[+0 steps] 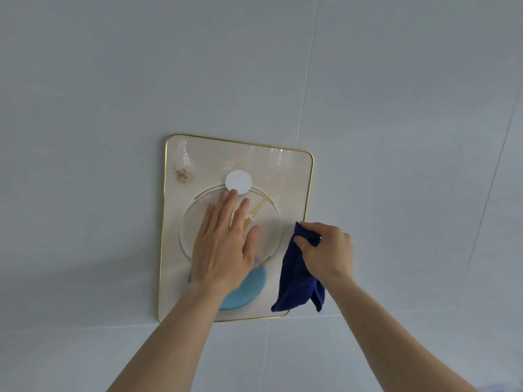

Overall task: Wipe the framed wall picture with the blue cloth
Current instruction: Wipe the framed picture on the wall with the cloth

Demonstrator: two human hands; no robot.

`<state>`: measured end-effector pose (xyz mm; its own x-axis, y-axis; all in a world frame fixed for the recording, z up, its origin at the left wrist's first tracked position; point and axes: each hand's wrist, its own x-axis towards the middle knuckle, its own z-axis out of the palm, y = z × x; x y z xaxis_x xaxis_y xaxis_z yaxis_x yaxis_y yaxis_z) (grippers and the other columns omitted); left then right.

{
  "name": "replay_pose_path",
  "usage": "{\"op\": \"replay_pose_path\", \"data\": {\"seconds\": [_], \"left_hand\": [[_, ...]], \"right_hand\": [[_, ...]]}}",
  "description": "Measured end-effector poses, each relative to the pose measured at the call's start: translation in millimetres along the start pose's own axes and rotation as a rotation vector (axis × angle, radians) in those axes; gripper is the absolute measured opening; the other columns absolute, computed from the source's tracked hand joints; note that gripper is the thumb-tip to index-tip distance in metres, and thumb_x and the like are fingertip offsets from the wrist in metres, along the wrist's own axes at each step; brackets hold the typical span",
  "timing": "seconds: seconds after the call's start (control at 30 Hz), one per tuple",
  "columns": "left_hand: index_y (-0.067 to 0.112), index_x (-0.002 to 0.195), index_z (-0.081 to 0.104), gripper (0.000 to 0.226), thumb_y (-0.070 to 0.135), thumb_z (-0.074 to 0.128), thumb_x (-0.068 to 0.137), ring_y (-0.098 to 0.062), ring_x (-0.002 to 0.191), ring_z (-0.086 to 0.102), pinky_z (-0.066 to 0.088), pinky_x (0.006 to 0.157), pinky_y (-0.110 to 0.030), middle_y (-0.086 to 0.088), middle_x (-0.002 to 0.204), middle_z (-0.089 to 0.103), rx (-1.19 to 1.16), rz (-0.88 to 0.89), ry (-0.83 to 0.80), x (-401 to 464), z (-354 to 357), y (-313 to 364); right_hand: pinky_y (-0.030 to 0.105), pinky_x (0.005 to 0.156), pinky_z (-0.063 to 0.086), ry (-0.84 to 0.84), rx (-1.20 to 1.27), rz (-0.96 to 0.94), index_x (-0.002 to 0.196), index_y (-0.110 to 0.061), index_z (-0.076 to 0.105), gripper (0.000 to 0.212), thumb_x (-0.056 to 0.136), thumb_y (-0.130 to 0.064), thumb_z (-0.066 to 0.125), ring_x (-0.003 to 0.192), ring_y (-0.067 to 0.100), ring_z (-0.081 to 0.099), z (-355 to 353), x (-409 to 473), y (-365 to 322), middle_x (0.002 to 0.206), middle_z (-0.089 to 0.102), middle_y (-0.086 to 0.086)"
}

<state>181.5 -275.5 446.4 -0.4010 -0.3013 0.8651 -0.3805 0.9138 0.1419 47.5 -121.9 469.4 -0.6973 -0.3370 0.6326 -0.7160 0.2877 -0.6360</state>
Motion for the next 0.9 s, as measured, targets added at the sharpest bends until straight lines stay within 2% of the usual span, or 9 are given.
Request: {"op": "replay_pose_path", "data": {"seconds": [0.1, 0.23, 0.33, 0.47, 0.63, 0.67, 0.77, 0.83, 0.9], "left_hand": [[0.015, 0.154, 0.042, 0.056, 0.043, 0.034, 0.106, -0.024, 0.158, 0.023, 0.016, 0.130, -0.046, -0.005, 0.167, 0.033, 0.024, -0.020, 0.107, -11, -19, -22], [0.022, 0.160, 0.030, 0.062, 0.047, 0.034, 0.104, -0.024, 0.159, 0.019, 0.008, 0.131, -0.042, -0.004, 0.171, 0.023, 0.024, -0.163, 0.169, -15, -39, -54], [0.021, 0.161, 0.026, 0.065, 0.050, 0.032, 0.103, -0.023, 0.159, 0.015, 0.008, 0.131, -0.042, -0.006, 0.172, 0.020, -0.010, -0.272, 0.229, -14, -44, -79], [0.021, 0.161, 0.024, 0.066, 0.050, 0.034, 0.103, -0.022, 0.160, 0.014, 0.008, 0.131, -0.044, -0.007, 0.172, 0.019, -0.036, -0.311, 0.283, -13, -40, -107], [0.020, 0.162, 0.023, 0.067, 0.049, 0.034, 0.103, -0.021, 0.161, 0.008, 0.004, 0.131, -0.046, -0.006, 0.173, 0.017, 0.038, -0.257, 0.300, -6, -28, -127], [0.021, 0.163, 0.022, 0.066, 0.048, 0.033, 0.103, -0.021, 0.161, 0.007, 0.003, 0.131, -0.046, -0.005, 0.173, 0.016, 0.048, -0.244, 0.299, -4, -25, -129], [0.023, 0.164, 0.017, 0.064, 0.047, 0.026, 0.105, -0.021, 0.161, 0.005, 0.003, 0.131, -0.048, -0.004, 0.173, 0.013, 0.064, -0.200, 0.292, -2, -12, -133], [0.023, 0.164, 0.018, 0.061, 0.046, 0.021, 0.107, -0.022, 0.161, 0.005, 0.007, 0.130, -0.051, -0.004, 0.173, 0.015, 0.055, -0.186, 0.300, -1, -3, -136], [0.022, 0.163, 0.021, 0.061, 0.045, 0.015, 0.107, -0.025, 0.161, 0.006, 0.008, 0.130, -0.053, -0.004, 0.173, 0.017, 0.056, -0.177, 0.314, 1, 6, -139]], "right_hand": [[0.037, 0.096, 0.060, -0.009, 0.369, 0.132, 0.113, -0.028, 0.079, 0.029, 0.086, -0.019, 0.081, 0.106, 0.016, 0.073, -9, 0, -14, 0.107, 0.079, -0.009], [0.040, 0.095, 0.063, 0.004, 0.582, 0.097, 0.115, -0.032, 0.077, 0.031, 0.086, -0.022, 0.083, 0.101, 0.011, 0.074, -5, 3, -53, 0.110, 0.077, -0.013], [0.041, 0.094, 0.063, 0.051, 0.542, -0.087, 0.115, -0.034, 0.076, 0.034, 0.085, -0.021, 0.083, 0.102, 0.012, 0.073, 11, 4, -86, 0.113, 0.074, -0.015], [0.036, 0.095, 0.060, 0.136, 0.448, -0.351, 0.117, -0.031, 0.076, 0.036, 0.084, -0.017, 0.084, 0.105, 0.007, 0.065, 43, 12, -124, 0.112, 0.063, -0.012], [0.011, 0.091, 0.049, 0.206, 0.296, -0.628, 0.122, -0.019, 0.074, 0.037, 0.086, -0.011, 0.080, 0.105, -0.003, 0.056, 83, 26, -151, 0.124, 0.061, -0.001], [0.012, 0.090, 0.050, 0.212, 0.242, -0.680, 0.122, -0.019, 0.073, 0.036, 0.087, -0.012, 0.079, 0.107, -0.001, 0.057, 90, 30, -152, 0.126, 0.062, 0.000], [0.035, 0.089, 0.059, 0.250, 0.076, -0.802, 0.125, -0.018, 0.072, 0.035, 0.091, -0.016, 0.076, 0.120, 0.017, 0.064, 110, 42, -150, 0.135, 0.064, 0.003], [0.045, 0.104, 0.056, 0.286, -0.005, -0.862, 0.130, -0.017, 0.069, 0.037, 0.093, -0.015, 0.073, 0.138, 0.026, 0.056, 124, 48, -144, 0.143, 0.063, 0.006], [0.050, 0.119, 0.043, 0.315, -0.047, -0.909, 0.136, -0.016, 0.066, 0.040, 0.097, -0.014, 0.069, 0.150, 0.028, 0.044, 135, 51, -140, 0.150, 0.058, 0.009]]}}
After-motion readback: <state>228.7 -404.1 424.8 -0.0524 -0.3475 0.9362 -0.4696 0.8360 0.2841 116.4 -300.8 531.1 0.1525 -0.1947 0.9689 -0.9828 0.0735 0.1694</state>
